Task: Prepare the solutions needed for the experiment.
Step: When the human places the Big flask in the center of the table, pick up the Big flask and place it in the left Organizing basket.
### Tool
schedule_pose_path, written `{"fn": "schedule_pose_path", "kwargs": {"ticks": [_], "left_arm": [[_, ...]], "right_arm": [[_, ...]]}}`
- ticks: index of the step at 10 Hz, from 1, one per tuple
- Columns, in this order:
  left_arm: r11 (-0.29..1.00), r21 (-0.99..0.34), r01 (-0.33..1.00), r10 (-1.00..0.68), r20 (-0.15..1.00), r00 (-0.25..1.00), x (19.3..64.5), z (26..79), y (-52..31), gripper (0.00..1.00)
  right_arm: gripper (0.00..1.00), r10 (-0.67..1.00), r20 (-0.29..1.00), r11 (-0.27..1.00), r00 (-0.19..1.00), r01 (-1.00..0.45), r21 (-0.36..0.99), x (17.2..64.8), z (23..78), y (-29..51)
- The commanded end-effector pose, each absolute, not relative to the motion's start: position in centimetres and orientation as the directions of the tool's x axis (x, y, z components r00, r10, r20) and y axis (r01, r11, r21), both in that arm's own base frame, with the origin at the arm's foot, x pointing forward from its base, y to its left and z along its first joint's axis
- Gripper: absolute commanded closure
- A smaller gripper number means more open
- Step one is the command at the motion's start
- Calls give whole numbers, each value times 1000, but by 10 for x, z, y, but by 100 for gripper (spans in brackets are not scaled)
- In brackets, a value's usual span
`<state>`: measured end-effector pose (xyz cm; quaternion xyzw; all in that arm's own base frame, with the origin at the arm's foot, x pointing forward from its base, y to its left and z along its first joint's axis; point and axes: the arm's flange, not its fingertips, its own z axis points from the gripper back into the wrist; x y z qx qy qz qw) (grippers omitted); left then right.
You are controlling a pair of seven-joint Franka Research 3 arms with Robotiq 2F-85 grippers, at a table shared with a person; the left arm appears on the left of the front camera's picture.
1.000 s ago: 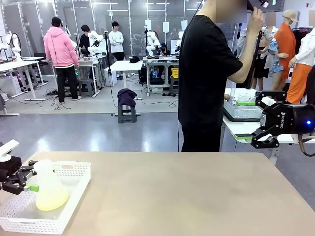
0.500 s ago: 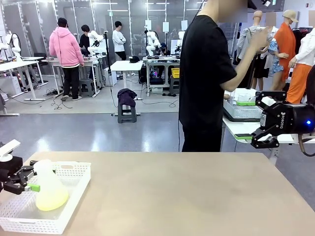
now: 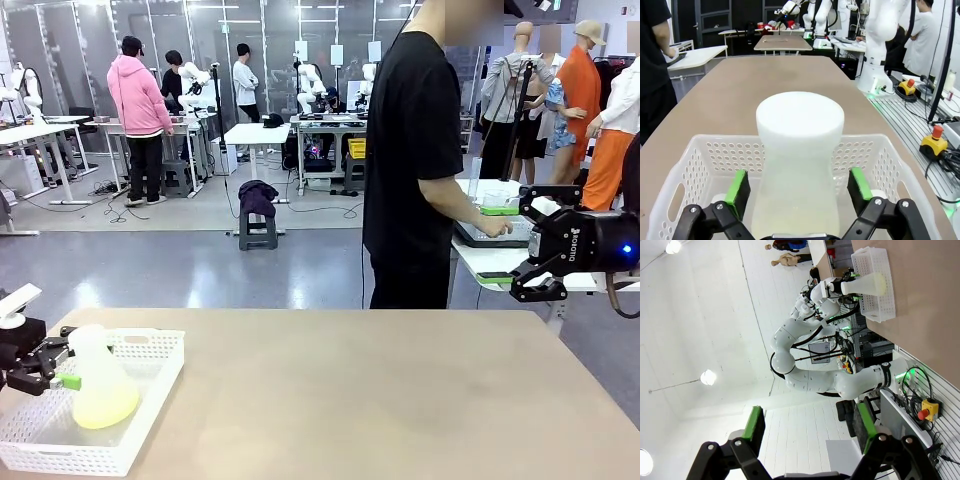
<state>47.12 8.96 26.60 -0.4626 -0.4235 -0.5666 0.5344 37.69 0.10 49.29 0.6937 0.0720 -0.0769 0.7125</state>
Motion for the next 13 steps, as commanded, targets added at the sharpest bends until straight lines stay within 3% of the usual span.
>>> {"fn": "schedule_pose_path", "kwargs": {"ticks": [1, 5, 7, 8, 10, 12, 13], "left_arm": [[-60, -8, 998, -252, 968, -8, 468, 283, 106, 0], [3, -28, 1000, -246, 969, 28, 463, 324, 155, 0], [78, -178, 981, -171, 967, 189, 441, 359, 161, 0], [53, -299, 953, -130, 944, 303, 425, 378, 161, 0], [56, -665, 745, -11, 745, 667, 406, 392, 157, 0], [31, -843, 537, -36, 536, 843, 387, 395, 147, 0], [21, -863, 505, -25, 505, 863, 385, 395, 148, 0]], "right_arm": [[10, -10, -217, 19, 976, 217, 976, 377, 494, 1], [10, -10, -217, 19, 976, 217, 976, 377, 494, 1], [10, -10, -217, 19, 976, 217, 976, 377, 494, 1], [10, -10, -217, 19, 976, 217, 976, 377, 494, 1], [10, -10, -217, 19, 976, 217, 976, 377, 494, 1], [10, -10, -217, 19, 976, 217, 976, 377, 494, 1], [10, -10, -217, 19, 976, 217, 976, 377, 494, 1]]}}
